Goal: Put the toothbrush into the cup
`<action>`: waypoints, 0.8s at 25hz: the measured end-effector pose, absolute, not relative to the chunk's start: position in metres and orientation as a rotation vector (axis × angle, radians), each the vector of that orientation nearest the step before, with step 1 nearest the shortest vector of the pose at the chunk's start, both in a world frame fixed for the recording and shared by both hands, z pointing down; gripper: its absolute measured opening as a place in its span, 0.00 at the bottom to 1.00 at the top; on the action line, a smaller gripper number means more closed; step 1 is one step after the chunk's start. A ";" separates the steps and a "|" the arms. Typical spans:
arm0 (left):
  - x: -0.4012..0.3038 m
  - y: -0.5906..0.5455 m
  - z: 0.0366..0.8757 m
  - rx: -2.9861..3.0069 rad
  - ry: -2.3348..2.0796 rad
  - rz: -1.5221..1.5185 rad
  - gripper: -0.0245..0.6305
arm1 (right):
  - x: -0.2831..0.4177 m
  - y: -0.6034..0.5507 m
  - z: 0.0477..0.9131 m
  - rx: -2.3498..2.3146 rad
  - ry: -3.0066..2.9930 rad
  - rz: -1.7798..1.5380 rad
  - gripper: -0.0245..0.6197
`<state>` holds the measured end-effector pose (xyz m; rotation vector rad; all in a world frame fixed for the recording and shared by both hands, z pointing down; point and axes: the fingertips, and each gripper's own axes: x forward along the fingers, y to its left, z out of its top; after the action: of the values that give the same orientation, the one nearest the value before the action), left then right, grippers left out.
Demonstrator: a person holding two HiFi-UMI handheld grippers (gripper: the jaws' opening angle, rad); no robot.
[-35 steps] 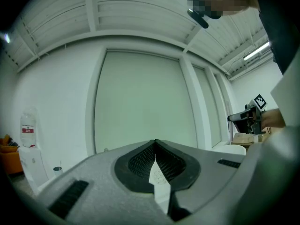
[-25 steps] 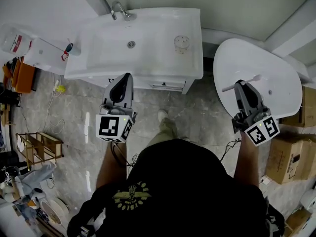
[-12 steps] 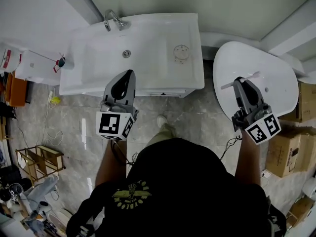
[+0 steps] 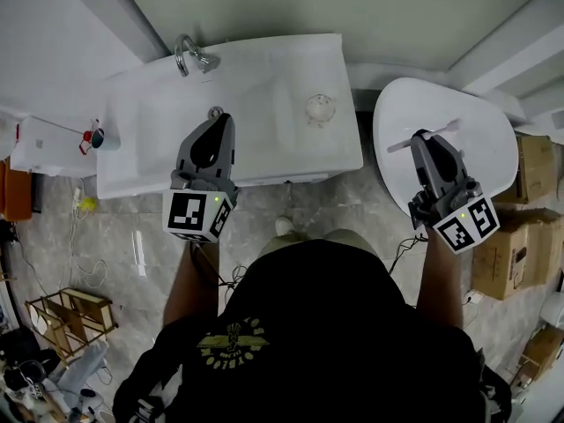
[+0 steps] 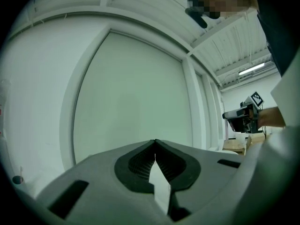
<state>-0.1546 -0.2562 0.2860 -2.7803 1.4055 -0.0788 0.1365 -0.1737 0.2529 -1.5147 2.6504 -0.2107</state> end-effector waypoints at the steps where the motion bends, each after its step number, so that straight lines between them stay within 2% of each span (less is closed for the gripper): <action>1: -0.153 -0.258 0.286 -2.788 1.396 -0.072 0.05 | 0.135 -0.174 0.254 -1.521 2.654 -0.215 0.10; 10: -0.143 -0.261 0.302 -2.828 1.354 -0.089 0.05 | 0.133 -0.188 0.258 -1.533 2.647 -0.220 0.10; 20: -0.164 -0.283 0.309 -2.734 1.549 -0.136 0.05 | 0.111 -0.259 0.275 -1.312 2.750 -0.281 0.10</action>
<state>-0.1641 -0.2829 0.3092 -2.7344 1.5493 -0.1364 0.1115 -0.2585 0.2754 -1.3116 2.7500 -0.2811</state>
